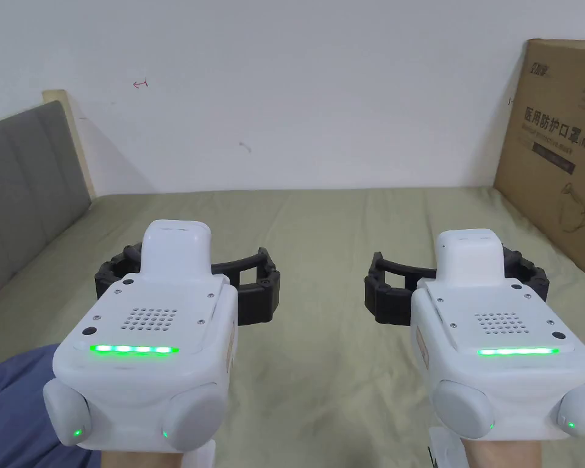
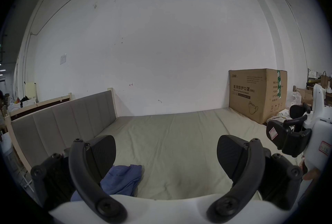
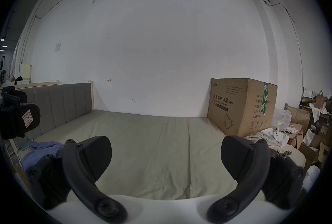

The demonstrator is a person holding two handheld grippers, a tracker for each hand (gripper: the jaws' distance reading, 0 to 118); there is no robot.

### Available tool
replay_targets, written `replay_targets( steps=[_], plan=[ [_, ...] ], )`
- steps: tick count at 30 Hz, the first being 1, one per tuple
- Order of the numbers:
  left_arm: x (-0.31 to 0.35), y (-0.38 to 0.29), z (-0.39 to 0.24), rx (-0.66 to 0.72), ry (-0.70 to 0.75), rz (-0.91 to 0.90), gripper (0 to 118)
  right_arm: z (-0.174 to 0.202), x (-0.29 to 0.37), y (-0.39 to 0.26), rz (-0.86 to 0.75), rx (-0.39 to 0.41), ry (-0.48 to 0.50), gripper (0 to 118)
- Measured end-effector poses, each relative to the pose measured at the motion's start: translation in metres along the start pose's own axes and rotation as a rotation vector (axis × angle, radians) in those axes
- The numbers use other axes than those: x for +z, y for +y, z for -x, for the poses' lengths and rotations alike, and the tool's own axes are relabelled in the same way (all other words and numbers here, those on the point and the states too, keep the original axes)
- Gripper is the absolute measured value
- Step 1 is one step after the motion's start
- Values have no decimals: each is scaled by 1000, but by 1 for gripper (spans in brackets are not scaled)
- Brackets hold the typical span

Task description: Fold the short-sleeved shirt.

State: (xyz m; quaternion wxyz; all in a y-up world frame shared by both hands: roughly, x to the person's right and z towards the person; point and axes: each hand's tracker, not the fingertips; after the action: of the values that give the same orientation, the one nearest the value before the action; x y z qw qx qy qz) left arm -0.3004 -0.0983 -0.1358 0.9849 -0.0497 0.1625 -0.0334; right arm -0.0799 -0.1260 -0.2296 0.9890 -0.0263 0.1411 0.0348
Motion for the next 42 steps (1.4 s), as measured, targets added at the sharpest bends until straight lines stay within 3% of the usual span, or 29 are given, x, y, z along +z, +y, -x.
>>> replay_targets(
  steps=[16,42],
  plan=[
    [2,-1,-1,-14,1,-4,114,-9,-1,-2,33,-62,28,118],
    [1,-3,2,3,1,15,114,-4,-2,-5,54,-19,21,118]
  ],
)
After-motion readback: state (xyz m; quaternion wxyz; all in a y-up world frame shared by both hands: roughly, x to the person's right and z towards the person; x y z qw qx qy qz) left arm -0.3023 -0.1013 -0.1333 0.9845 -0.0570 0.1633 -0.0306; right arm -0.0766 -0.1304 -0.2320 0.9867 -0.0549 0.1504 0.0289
